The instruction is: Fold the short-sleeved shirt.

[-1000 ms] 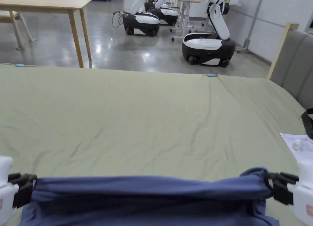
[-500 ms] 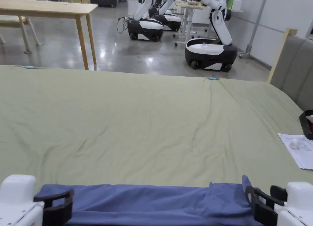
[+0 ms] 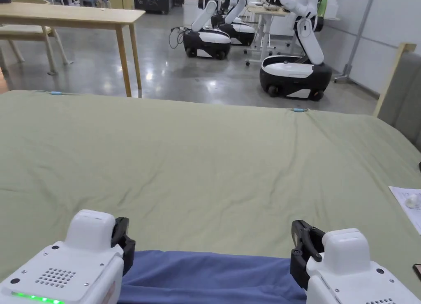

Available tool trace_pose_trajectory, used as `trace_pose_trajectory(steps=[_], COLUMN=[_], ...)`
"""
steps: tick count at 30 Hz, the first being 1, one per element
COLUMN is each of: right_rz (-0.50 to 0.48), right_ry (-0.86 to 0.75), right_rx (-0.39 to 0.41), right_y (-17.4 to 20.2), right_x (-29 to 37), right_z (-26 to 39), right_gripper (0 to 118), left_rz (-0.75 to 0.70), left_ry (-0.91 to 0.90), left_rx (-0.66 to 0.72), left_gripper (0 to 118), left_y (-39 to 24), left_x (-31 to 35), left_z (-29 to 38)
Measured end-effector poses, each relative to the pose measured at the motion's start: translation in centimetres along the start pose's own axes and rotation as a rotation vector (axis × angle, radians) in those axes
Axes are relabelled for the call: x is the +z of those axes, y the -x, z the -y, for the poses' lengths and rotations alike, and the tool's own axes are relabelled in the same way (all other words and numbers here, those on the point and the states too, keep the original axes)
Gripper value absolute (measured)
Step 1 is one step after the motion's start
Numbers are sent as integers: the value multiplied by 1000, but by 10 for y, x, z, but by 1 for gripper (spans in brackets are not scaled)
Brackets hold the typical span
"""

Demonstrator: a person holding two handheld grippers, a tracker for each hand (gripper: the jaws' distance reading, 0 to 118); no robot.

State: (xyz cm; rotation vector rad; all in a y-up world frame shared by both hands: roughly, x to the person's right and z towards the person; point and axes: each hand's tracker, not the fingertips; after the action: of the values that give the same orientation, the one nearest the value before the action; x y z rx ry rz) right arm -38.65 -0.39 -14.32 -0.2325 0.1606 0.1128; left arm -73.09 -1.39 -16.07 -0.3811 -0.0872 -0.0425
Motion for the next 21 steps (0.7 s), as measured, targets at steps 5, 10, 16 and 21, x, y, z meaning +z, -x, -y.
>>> trace_pose_trajectory(steps=[5, 10, 16, 21], right_rz=[-4, -22, -39, -30], right_ry=[19, 48, 86, 103], right_rx=[-8, -23, -30, -21], right_y=[1, 11, 21, 19], right_x=[3, 1, -3, -6], right_z=[3, 12, 19, 16], right_gripper=[3, 3, 3, 3], left_rz=[-6, 111, 579, 573], left_ry=[175, 286, 226, 300], left_rx=[237, 595, 1208, 1175], left_gripper=[118, 118, 118, 60], left_y=[82, 121, 152, 74], left_x=[3, 14, -7, -11], left_z=[36, 43, 79, 32])
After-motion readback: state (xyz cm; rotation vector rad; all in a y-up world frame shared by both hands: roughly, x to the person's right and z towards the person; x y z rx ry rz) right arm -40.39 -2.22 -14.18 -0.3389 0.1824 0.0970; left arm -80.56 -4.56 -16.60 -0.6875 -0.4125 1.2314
